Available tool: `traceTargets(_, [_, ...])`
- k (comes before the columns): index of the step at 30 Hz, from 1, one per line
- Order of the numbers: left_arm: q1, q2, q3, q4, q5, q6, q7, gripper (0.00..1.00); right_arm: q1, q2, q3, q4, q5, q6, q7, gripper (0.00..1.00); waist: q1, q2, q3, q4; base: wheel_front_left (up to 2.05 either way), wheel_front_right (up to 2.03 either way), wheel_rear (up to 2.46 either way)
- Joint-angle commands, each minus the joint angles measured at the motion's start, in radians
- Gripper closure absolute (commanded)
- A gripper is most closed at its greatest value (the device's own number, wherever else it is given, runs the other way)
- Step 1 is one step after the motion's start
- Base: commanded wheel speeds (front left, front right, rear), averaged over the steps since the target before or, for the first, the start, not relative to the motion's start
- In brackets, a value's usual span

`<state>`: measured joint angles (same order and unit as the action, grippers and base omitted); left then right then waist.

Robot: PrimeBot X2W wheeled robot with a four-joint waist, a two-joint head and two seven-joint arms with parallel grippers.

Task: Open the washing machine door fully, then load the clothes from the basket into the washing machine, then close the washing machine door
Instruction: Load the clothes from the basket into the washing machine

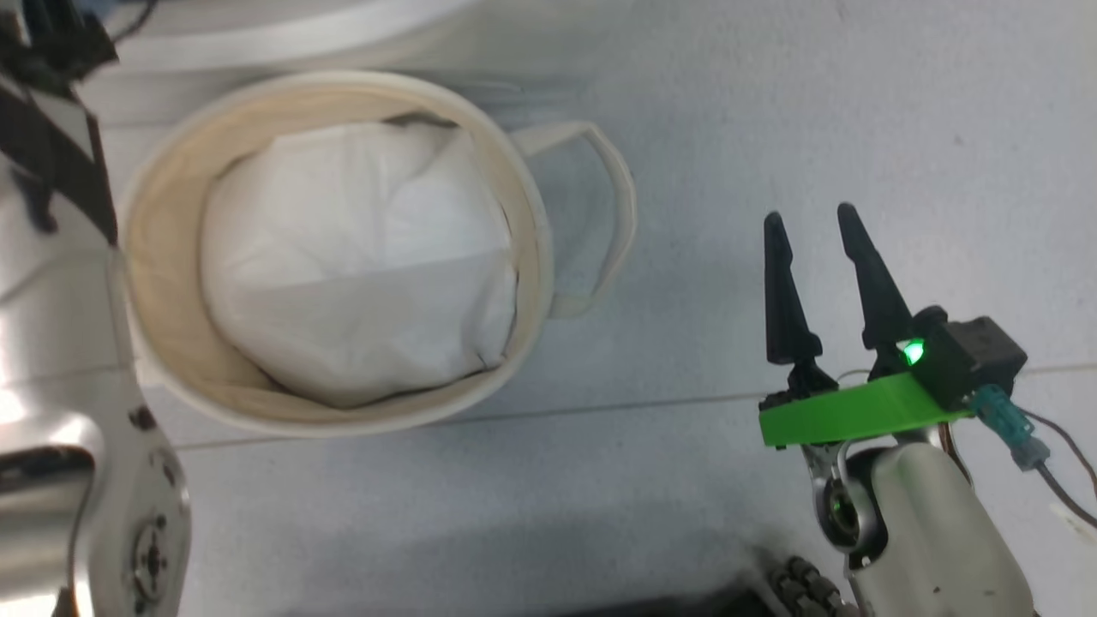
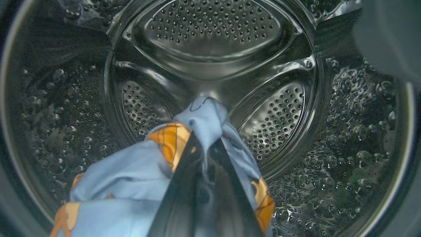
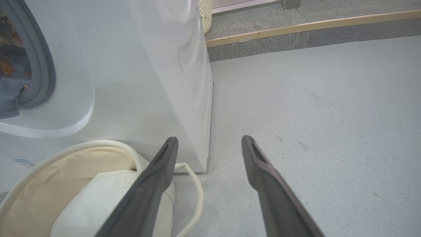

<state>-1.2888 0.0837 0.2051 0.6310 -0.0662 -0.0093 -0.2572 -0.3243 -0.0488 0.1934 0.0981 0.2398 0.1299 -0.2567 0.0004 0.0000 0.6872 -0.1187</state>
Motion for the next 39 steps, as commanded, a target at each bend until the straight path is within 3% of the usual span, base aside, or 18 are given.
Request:
traceTargets(1, [-0.059,0.047,0.006,-0.031,0.013,0.008,-0.005,1.0,0.003,-0.001,0.026,-0.036,-0.003,0.001,-0.005,0.0,-0.0004,0.0,0.077,-0.033,0.0,0.0,0.0])
traceTargets(7, [-0.148,0.057,0.004,-0.018,0.034,0.015,-0.005,1.0,-0.016,-0.001,0.012,-0.047,-0.009,0.001,-0.005,0.0,-0.0004,0.0,0.123,-0.044,0.0,0.0,0.0])
traceTargets(8, [-0.149,0.057,0.001,0.0,0.038,0.015,-0.005,0.83,-0.015,-0.001,0.014,-0.047,-0.011,0.001,-0.005,0.0,-0.0004,0.0,0.124,-0.044,0.0,0.0,0.0])
traceTargets(9, [-0.151,0.059,-0.002,0.021,0.042,0.017,-0.005,0.0,-0.014,-0.001,0.017,-0.046,-0.014,0.001,-0.005,0.0,-0.0004,0.0,0.124,-0.043,0.0,0.0,0.0])
traceTargets(14, [-0.16,0.062,0.0,0.052,0.043,0.025,-0.005,0.0,-0.014,-0.001,0.022,-0.039,-0.024,0.001,-0.005,0.0,-0.0004,0.0,0.125,-0.032,0.0,0.0,0.0])
traceTargets(22, [-0.079,0.037,-0.01,0.032,0.036,0.001,-0.005,0.0,-0.024,-0.001,0.018,-0.029,-0.042,0.001,-0.005,0.0,-0.0004,0.0,0.074,0.011,0.0,0.0,0.0])
traceTargets(34, [0.282,-0.022,-0.028,-0.041,0.022,-0.05,-0.005,0.0,0.029,-0.001,0.005,0.018,-0.04,0.001,-0.005,0.0,-0.0004,0.0,-0.178,0.056,0.0,0.0,0.0])
traceTargets(39, [0.424,-0.03,-0.075,-0.052,0.032,-0.044,-0.005,0.0,0.064,-0.001,-0.012,0.039,-0.05,0.001,-0.005,0.0,-0.0004,0.0,-0.281,0.076,0.0,0.0,0.0])
